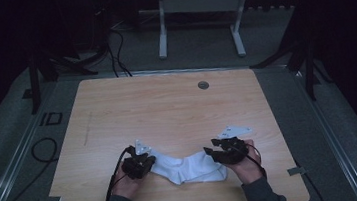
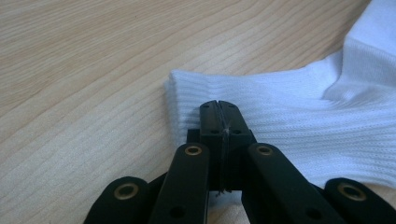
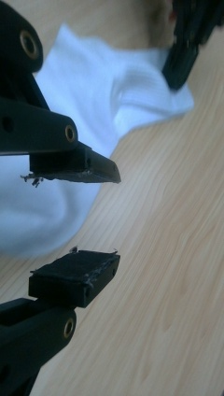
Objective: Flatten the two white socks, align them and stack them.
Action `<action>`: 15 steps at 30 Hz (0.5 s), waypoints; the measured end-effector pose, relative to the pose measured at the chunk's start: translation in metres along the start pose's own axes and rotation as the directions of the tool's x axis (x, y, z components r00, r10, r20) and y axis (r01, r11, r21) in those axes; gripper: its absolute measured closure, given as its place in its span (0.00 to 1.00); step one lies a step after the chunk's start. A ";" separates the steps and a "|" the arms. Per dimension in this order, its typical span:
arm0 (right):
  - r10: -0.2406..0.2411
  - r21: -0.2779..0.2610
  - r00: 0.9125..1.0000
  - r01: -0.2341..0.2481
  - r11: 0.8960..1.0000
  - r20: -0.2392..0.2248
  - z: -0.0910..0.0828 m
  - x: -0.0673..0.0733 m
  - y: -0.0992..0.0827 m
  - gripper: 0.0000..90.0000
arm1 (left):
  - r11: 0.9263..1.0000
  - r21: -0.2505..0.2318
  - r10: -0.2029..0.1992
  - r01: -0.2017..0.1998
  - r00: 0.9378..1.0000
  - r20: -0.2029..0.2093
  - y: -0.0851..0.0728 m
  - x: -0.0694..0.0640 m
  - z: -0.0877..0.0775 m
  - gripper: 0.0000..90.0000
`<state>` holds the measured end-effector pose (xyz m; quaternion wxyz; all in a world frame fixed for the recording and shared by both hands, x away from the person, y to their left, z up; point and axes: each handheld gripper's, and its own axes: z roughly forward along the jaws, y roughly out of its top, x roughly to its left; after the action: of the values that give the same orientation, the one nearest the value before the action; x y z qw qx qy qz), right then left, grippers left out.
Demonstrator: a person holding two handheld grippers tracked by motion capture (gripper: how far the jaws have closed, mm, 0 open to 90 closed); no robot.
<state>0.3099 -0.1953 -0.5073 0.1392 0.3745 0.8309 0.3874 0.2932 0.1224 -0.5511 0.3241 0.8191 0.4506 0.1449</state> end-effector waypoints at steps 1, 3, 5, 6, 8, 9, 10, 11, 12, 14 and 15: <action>0.016 0.006 1.000 -0.016 1.000 0.006 -0.001 -0.004 -0.003 0.60 | 1.000 0.000 -0.001 0.001 1.000 -0.002 0.000 0.000 0.000 1.00; 0.043 0.020 0.999 -0.043 0.999 0.013 0.000 -0.010 -0.008 0.60 | 1.000 -0.001 -0.003 0.003 1.000 -0.004 0.000 0.000 0.000 1.00; 0.054 0.041 0.998 -0.055 0.998 0.017 0.002 -0.014 -0.013 0.60 | 1.000 -0.004 -0.006 0.006 1.000 -0.005 0.000 0.000 0.001 1.00; 0.061 0.052 0.998 -0.062 0.997 0.018 0.005 -0.015 -0.016 0.60 | 1.000 -0.004 -0.008 0.008 1.000 -0.007 0.000 0.000 0.001 1.00; 0.073 0.068 0.997 -0.075 0.995 0.019 0.010 -0.019 -0.019 0.60 | 1.000 -0.008 -0.011 0.011 1.000 -0.010 0.000 0.000 0.001 1.00; 0.086 0.075 0.996 -0.087 0.993 0.019 0.013 -0.020 -0.021 0.61 | 1.000 -0.009 -0.011 0.011 1.000 -0.010 0.000 0.000 0.001 1.00; 0.089 0.082 0.996 -0.090 0.993 0.018 0.014 -0.021 -0.021 0.61 | 1.000 -0.011 -0.015 0.015 1.000 -0.010 0.001 0.000 0.002 1.00; 0.095 0.084 0.995 -0.095 0.992 0.014 0.017 -0.022 -0.022 0.61 | 1.000 -0.012 -0.016 0.016 1.000 -0.009 0.001 0.000 0.002 1.00; 0.102 0.090 0.995 -0.102 0.991 0.012 0.019 -0.023 -0.023 0.62 | 1.000 -0.014 -0.018 0.018 1.000 -0.009 0.001 0.000 0.002 1.00; 0.116 0.101 0.993 -0.116 0.988 0.003 0.022 -0.024 -0.025 0.63 | 1.000 -0.015 -0.018 0.018 1.000 -0.009 0.001 0.001 0.002 1.00; 0.123 0.108 0.992 -0.122 0.987 -0.001 0.024 -0.025 -0.026 0.64 | 1.000 -0.016 -0.019 0.018 1.000 -0.009 0.000 0.001 0.002 1.00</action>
<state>0.3264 -0.2116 -0.5440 0.0917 0.4302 0.8265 0.3512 0.2950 0.1219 -0.5524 0.3297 0.8116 0.4586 0.1493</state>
